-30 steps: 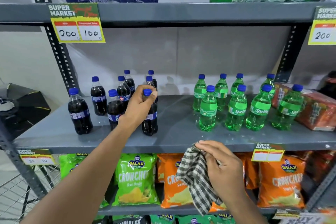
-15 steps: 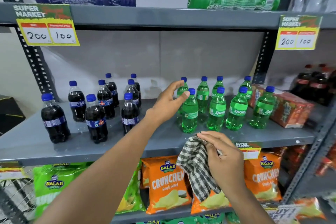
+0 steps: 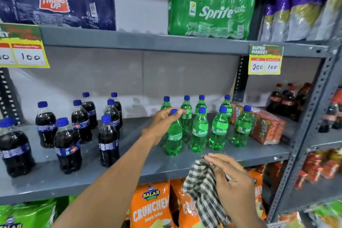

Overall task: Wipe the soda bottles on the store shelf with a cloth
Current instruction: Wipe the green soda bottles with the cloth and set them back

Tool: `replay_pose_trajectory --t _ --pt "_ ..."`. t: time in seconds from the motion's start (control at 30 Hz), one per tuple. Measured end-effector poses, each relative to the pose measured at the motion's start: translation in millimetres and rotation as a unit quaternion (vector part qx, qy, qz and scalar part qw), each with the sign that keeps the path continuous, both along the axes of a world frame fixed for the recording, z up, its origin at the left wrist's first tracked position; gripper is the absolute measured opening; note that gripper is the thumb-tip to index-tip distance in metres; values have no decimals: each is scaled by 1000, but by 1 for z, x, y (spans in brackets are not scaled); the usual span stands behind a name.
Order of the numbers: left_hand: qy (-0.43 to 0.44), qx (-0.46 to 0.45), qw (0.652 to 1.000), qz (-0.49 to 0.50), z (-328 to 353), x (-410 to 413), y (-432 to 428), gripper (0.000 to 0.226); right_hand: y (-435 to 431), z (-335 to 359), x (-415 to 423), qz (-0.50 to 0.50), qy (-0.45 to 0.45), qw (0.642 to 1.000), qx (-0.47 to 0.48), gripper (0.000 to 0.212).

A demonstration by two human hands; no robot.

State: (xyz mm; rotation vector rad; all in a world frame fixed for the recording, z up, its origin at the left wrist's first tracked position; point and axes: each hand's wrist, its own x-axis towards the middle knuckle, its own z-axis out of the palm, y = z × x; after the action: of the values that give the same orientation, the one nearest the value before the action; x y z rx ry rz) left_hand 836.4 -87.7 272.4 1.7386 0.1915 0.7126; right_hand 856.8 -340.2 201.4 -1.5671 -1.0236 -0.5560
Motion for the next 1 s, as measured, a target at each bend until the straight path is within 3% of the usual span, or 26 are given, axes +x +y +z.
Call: replay_pose_trajectory --t 0.3,0.47,0.87,1.0 --pt "-61 -87 979 -173 26 -28 -39 30 44 65 -14 -62 -200 977 -26 35" --pt "-85 -176 945 -264 37 -46 -49 34 65 91 -28 -92 -246 964 -47 30" --pt "-166 -215 944 -189 46 -74 -33 35 44 38 -51 -34 -279 944 -173 47" --pt "-163 -236 933 -216 48 -79 -34 35 50 54 -56 -31 -273 954 -117 44"
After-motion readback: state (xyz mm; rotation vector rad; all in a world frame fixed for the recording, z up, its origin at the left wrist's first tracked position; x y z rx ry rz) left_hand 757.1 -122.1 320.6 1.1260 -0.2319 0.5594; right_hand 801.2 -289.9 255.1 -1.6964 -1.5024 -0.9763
